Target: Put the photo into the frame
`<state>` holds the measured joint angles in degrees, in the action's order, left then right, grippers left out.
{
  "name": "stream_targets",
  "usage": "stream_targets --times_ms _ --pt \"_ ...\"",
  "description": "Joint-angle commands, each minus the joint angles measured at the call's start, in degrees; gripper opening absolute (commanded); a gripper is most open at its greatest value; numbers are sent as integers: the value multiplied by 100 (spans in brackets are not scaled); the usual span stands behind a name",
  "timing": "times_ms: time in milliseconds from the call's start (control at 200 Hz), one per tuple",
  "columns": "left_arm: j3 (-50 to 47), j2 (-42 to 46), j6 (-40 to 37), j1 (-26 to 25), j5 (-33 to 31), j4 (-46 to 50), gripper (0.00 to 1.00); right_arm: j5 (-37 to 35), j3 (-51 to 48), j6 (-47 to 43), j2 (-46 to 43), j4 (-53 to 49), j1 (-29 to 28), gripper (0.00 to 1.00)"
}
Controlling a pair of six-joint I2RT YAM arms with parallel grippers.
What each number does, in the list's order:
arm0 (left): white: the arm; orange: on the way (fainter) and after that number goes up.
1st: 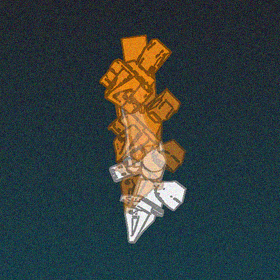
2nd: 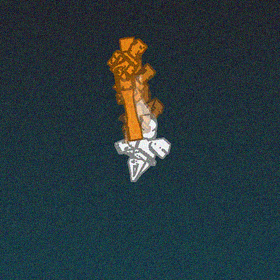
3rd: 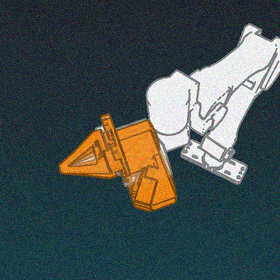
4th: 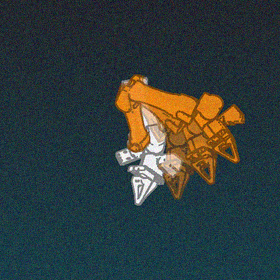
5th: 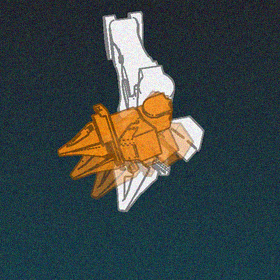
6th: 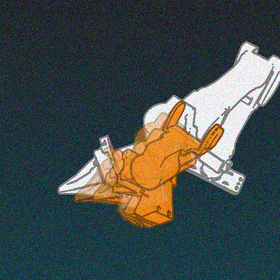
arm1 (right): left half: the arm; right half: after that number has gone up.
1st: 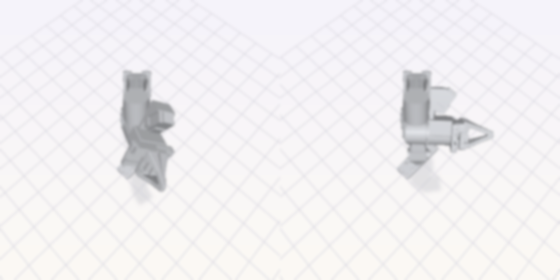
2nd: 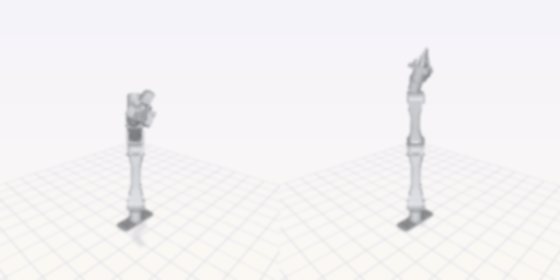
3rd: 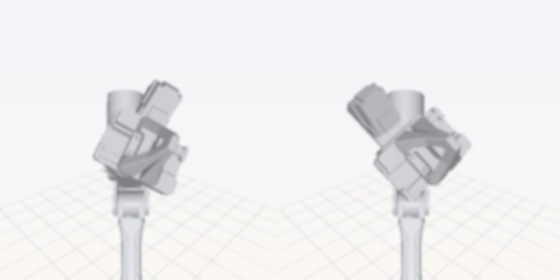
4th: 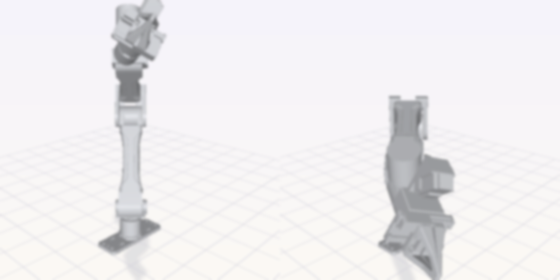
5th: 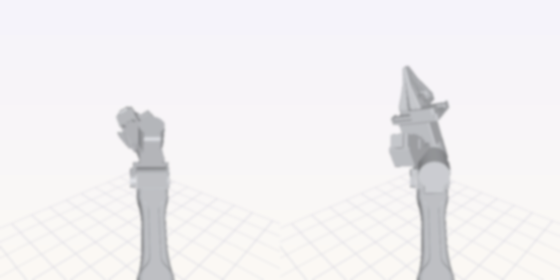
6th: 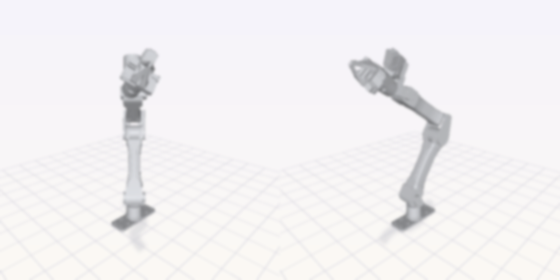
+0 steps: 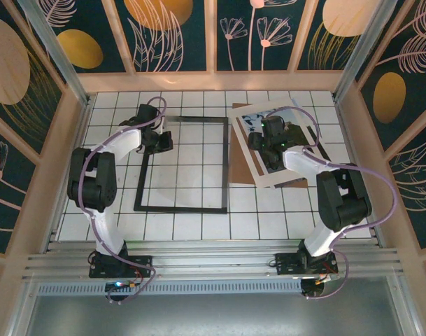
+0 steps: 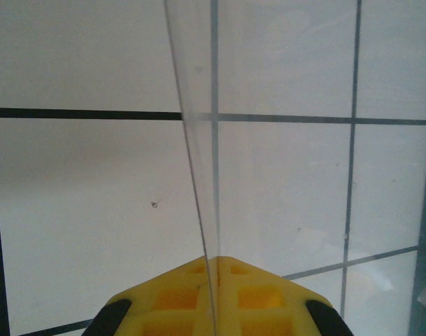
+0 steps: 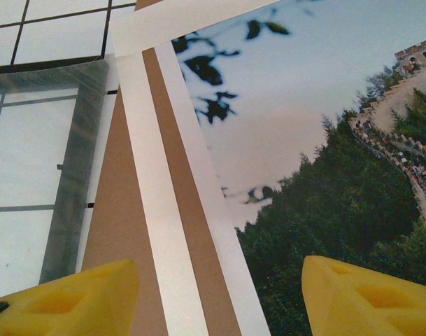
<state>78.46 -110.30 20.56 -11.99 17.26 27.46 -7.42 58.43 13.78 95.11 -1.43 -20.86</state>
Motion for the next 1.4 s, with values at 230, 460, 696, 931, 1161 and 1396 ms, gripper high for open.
stream_targets --times_ms 230,460,696,931,1161,1396 --pt "178 -6 -106 24 235 273 0 63 -16 -58 189 161 -50 64" --pt "380 70 -70 22 567 423 0 74 10 -85 209 164 -56 64" --pt "372 29 -172 23 601 539 0 81 33 -95 234 146 -56 64" --pt "335 -18 -214 21 148 579 0 92 36 -109 246 152 -57 64" --pt "302 40 -140 21 -292 439 0 94 -7 -104 254 190 -62 64" --pt "154 165 -84 37 -327 297 0 78 -79 -102 254 200 -56 64"
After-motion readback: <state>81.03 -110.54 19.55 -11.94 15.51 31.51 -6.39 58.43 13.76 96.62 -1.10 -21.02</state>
